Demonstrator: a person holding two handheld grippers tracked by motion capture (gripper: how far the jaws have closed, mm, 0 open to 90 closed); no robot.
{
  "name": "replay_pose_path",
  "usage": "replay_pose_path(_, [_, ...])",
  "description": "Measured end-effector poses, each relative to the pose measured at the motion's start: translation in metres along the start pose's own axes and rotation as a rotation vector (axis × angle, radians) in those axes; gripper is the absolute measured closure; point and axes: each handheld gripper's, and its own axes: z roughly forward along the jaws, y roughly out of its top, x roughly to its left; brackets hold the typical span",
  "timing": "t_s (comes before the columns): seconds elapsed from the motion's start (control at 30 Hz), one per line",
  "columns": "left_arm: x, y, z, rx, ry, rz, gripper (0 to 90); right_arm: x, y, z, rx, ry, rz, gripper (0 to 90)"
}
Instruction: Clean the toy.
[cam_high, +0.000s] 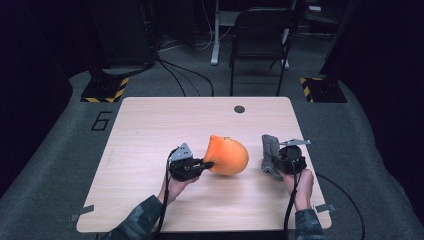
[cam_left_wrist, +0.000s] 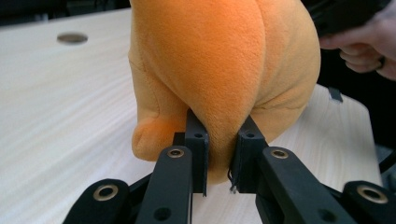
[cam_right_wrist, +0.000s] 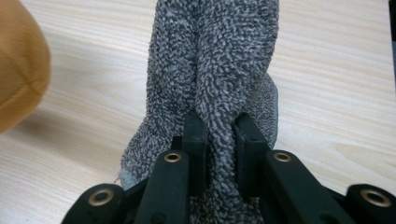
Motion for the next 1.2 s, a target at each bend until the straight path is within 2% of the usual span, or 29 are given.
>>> replay_pose_path(0.03, [0.000, 0.000, 0.000, 0.005, 0.006, -0.011, 79.5, 0.001, 0.001, -0.002, -0.009, 0.004, -0.005, 77.5])
replay_pose_path(0.07, [0.000, 0.001, 0.001, 0.016, 0.005, -0.037, 79.4, 0.002, 0.002, -0.004, -0.010, 0.004, -0.003, 77.6])
replay_pose_path(0.1, [0.000, 0.001, 0.001, 0.016, 0.005, -0.037, 79.4, 0.003, 0.003, -0.006, -0.019, 0.004, -0.012, 77.6])
replay_pose_path(0.13, [0.001, 0.001, 0.002, 0.034, 0.003, -0.080, 79.4, 0.005, 0.005, -0.009, -0.026, 0.007, -0.018, 77.6])
replay_pose_path(0.2, [0.001, 0.000, 0.004, 0.050, 0.002, -0.109, 79.3, 0.009, 0.008, -0.013, -0.038, 0.012, -0.025, 77.6])
replay_pose_path(0.37, [0.004, -0.005, 0.011, 0.086, -0.005, -0.170, 78.9, 0.030, 0.018, -0.029, -0.080, 0.038, -0.088, 77.5])
replay_pose_path(0.47, [0.004, -0.008, 0.015, 0.095, 0.003, -0.179, 78.7, 0.053, 0.027, -0.041, -0.108, 0.086, -0.141, 77.5])
replay_pose_path(0.5, [0.006, -0.010, 0.017, 0.102, 0.001, -0.187, 78.7, 0.053, 0.027, -0.041, -0.108, 0.086, -0.141, 77.5])
replay_pose_path(0.53, [0.008, -0.013, 0.020, 0.113, 0.011, -0.186, 78.4, 0.078, 0.032, -0.047, -0.122, 0.127, -0.182, 77.5])
replay_pose_path(0.6, [0.007, -0.016, 0.023, 0.116, 0.011, -0.199, 78.3, 0.096, 0.034, -0.047, -0.131, 0.163, -0.221, 77.5])
replay_pose_path(0.67, [0.007, -0.018, 0.024, 0.122, 0.007, -0.186, 77.9, 0.117, 0.034, -0.039, -0.127, 0.196, -0.262, 77.4])
replay_pose_path(0.7, [0.006, -0.017, 0.024, 0.123, 0.007, -0.182, 77.9, 0.124, 0.034, -0.035, -0.121, 0.205, -0.264, 77.4])
replay_pose_path(0.77, [0.005, -0.018, 0.025, 0.121, 0.009, -0.183, 77.7, 0.138, 0.032, -0.021, -0.100, 0.215, -0.294, 77.3])
replay_pose_path(0.8, [0.005, -0.019, 0.026, 0.123, 0.007, -0.185, 77.7, 0.143, 0.030, -0.013, -0.087, 0.203, -0.309, 77.2])
replay_pose_path(0.83, [0.005, -0.020, 0.026, 0.129, 0.005, -0.180, 77.7, 0.146, 0.029, -0.008, -0.084, 0.190, -0.309, 77.2])
replay_pose_path(0.87, [0.005, -0.020, 0.026, 0.129, 0.005, -0.180, 77.7, 0.147, 0.028, -0.002, -0.089, 0.160, -0.347, 77.2])
replay_pose_path(0.97, [0.006, -0.020, 0.028, 0.128, 0.004, -0.161, 77.7, 0.142, 0.027, 0.001, -0.078, 0.165, -0.322, 77.3])
replay_pose_path(1.03, [0.005, -0.021, 0.028, 0.125, -0.001, -0.169, 77.5, 0.137, 0.027, 0.000, -0.071, 0.162, -0.306, 77.3])
replay_pose_path(1.1, [0.005, -0.021, 0.029, 0.123, -0.001, -0.165, 77.2, 0.134, 0.026, 0.000, -0.070, 0.158, -0.312, 77.3])
replay_pose_path(1.13, [0.006, -0.021, 0.028, 0.127, -0.003, -0.151, 77.1, 0.128, 0.024, 0.000, -0.070, 0.152, -0.310, 77.2])
replay_pose_path(1.2, [0.006, -0.021, 0.029, 0.125, -0.007, -0.148, 77.1, 0.123, 0.023, 0.000, -0.064, 0.140, -0.289, 77.1])
